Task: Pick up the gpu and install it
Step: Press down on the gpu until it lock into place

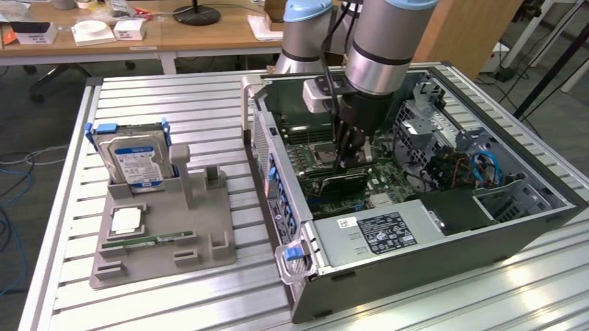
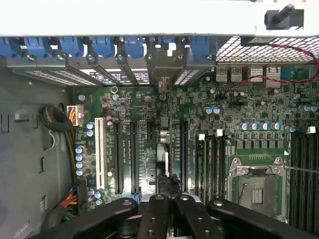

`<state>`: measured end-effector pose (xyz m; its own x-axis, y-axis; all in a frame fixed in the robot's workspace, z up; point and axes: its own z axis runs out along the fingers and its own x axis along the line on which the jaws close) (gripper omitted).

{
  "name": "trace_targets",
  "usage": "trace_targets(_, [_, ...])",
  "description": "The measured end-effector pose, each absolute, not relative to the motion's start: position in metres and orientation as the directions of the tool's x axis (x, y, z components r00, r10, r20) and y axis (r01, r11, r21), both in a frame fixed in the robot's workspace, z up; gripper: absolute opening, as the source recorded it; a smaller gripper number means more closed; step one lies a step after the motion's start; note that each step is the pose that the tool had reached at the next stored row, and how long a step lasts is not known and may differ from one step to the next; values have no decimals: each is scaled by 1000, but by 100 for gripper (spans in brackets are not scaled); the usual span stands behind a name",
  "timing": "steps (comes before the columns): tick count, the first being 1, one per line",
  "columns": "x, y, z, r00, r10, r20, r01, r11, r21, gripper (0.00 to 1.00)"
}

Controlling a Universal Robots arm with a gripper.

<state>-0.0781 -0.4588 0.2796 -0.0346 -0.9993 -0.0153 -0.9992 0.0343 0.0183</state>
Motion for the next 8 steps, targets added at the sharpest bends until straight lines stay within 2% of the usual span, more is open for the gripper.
trace_targets(8, [-78,-460,279,-35,-999,-15,-999,34,18,11])
